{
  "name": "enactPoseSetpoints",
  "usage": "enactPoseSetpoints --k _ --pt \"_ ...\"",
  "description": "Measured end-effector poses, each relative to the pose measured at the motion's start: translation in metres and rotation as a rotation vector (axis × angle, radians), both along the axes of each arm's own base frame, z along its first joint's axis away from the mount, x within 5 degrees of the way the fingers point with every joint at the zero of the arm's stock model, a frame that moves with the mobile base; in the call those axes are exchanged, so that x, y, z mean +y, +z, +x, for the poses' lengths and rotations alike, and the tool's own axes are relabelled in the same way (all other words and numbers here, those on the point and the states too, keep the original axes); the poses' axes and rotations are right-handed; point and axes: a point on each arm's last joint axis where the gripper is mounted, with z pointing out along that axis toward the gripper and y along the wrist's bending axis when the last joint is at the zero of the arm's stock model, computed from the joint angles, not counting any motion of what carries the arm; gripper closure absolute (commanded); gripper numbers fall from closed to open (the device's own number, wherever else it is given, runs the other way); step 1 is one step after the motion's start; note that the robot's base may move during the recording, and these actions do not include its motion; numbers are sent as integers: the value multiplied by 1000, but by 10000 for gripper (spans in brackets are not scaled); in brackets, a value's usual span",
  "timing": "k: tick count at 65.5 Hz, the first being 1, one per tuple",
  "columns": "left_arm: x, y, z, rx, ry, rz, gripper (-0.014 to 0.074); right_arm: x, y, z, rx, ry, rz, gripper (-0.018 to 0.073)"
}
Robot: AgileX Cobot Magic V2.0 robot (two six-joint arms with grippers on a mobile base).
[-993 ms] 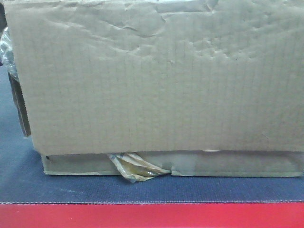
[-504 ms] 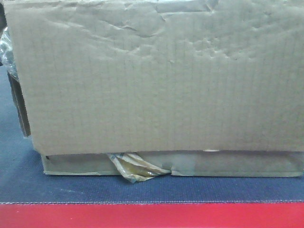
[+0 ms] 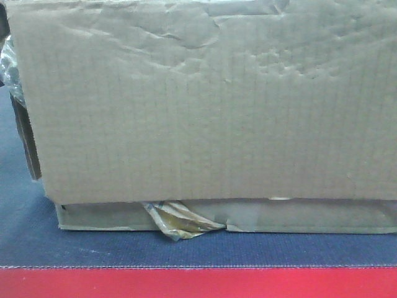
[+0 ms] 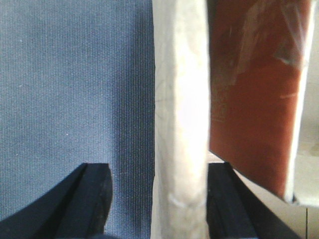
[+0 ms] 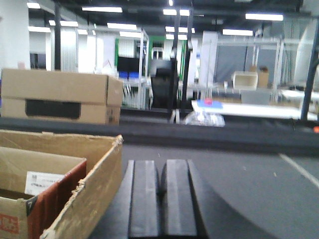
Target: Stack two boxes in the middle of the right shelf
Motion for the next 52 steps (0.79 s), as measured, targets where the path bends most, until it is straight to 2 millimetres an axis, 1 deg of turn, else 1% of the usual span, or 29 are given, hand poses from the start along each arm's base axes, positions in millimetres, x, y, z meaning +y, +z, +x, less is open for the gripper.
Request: enactPoseSetpoints --k 5,10,18,29,33,36,41,48,52 --pt "0 0 0 -1 0 2 288 -1 15 9 86 -4 4 721" --pt "0 0 0 -1 0 2 288 -2 28 24 189 -8 9 721" --pt "0 0 0 -1 0 2 288 -3 43 54 391 -15 20 721" --pt "0 0 0 -1 0 2 288 -5 45 96 728 -24 42 721" --pt "0 0 0 -1 0 2 288 -5 46 106 814 -26 47 721" --pt "0 0 0 -1 0 2 288 -6 44 117 883 -29 50 721" --pt "0 0 0 -1 0 2 288 -7 42 132 955 -31 52 721" --pt "0 0 0 -1 0 2 288 -7 40 149 994 -32 53 721" --pt "0 0 0 -1 0 2 288 -7 35 157 1012 -31 53 721"
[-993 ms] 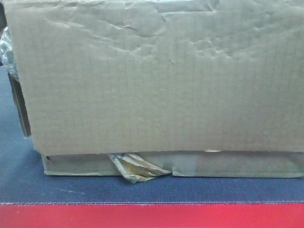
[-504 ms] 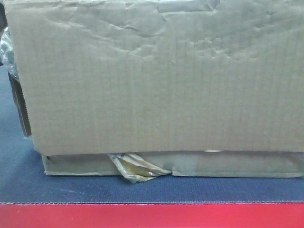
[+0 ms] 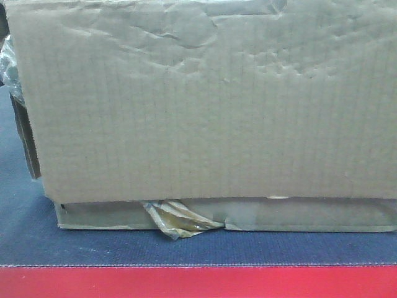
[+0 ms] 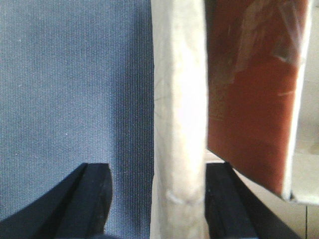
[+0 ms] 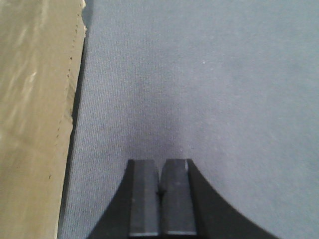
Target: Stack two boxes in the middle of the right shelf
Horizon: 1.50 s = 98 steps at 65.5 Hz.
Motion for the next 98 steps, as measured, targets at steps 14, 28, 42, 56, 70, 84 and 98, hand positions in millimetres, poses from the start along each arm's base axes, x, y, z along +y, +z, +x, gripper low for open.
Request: enactPoseSetpoints --k 14,28,42,56,70,84,98 --pt "0 0 0 0 0 0 288 0 -4 19 -9 2 3 721" --pt "0 0 0 0 0 0 288 2 23 30 16 -23 71 719" --pt "0 0 0 0 0 0 288 8 55 41 69 -104 93 719" --pt "0 0 0 0 0 0 288 45 80 45 34 -10 103 719" --pt "0 0 0 0 0 0 288 69 67 68 98 51 92 683" --pt "0 0 0 1 0 -2 288 77 44 90 188 57 89 316" --pt "0 0 0 3 0 -5 288 83 26 99 255 75 113 273"
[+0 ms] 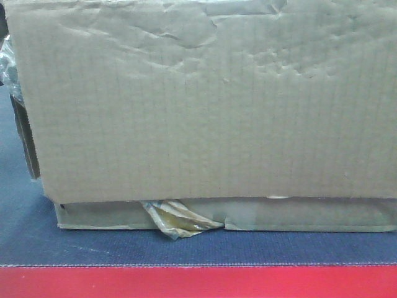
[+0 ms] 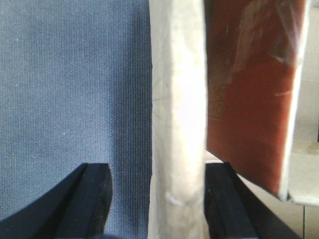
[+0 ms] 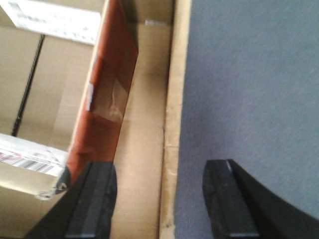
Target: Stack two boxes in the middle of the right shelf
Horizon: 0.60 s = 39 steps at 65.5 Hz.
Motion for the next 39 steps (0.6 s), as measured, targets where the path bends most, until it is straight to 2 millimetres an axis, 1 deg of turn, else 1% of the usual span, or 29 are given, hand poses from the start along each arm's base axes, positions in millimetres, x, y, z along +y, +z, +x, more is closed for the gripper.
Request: enactPoseSetpoints --k 11,14,39 --pt "0 0 0 0 0 0 288 4 -30 -2 115 3 16 273" --pt "0 0 0 0 0 0 288 4 -33 -2 130 3 18 273" --pt "0 0 0 1 0 -2 288 4 -35 -2 135 3 21 280"
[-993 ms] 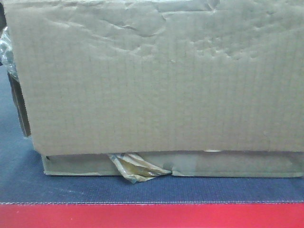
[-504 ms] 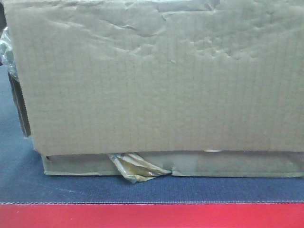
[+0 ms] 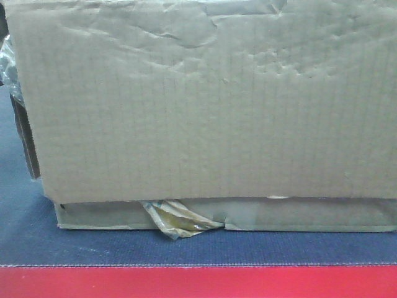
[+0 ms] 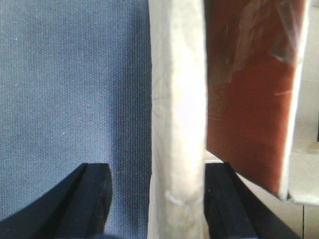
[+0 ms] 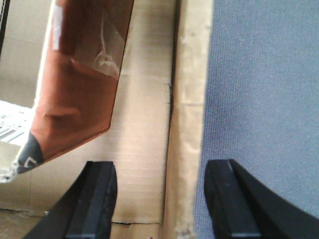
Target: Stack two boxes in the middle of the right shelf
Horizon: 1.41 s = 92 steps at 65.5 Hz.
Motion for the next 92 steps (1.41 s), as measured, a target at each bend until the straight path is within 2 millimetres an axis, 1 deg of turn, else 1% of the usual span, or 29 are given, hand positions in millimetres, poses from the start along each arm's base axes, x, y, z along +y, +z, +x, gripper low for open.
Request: enactPoseSetpoints --k 4,9,14,15,16,18,19,20,23,34,44,51,54,61,69,77,86,92 --pt "0 0 0 0 0 0 296 0 0 0 0 0 0 321" --pt "0 0 0 0 0 0 339 0 0 0 -1 1 -2 405" --pt "-1 0 0 5 0 -10 437 -1 0 0 -4 1 -17 531" --pt "-1 0 -1 7 0 -14 476 -2 0 1 -7 1 -28 561" --pt "-1 0 0 6 0 -17 489 -3 0 1 -8 1 -31 592" --pt "-2 0 -1 9 0 -24 545 -4 0 1 -11 -1 -41 657" --pt "-2 0 -1 8 -1 -28 587 -4 0 1 -13 -4 -49 706" --pt "-3 0 -1 10 -1 -30 614 -4 0 1 -13 -7 -50 732" --pt "-2 0 -1 14 2 -23 708 -4 0 1 -14 -12 -54 718" --pt "-1 0 -1 9 7 -19 707 -4 0 1 -13 -34 -55 720" --pt "3 7 -5 -18 45 -16 707 -3 1 0 -19 -56 -57 720" --pt "9 24 -15 -71 57 -19 707 -1 8 -5 -57 -62 -45 720" --pt "12 31 -18 -96 62 -14 707 -1 17 -6 -102 -67 -33 720" --pt "19 54 -25 -177 72 -9 707 0 37 -7 -208 -61 -13 720" --pt "24 77 -23 -289 77 1 707 -1 59 -3 -341 -60 -7 720" --pt "26 100 -18 -424 73 5 707 -2 72 3 -454 -54 -18 720" --pt "29 126 -15 -582 58 3 707 -3 81 7 -561 -47 -36 720" --pt "29 137 -13 -656 37 5 707 -5 90 8 -636 -41 -41 720"
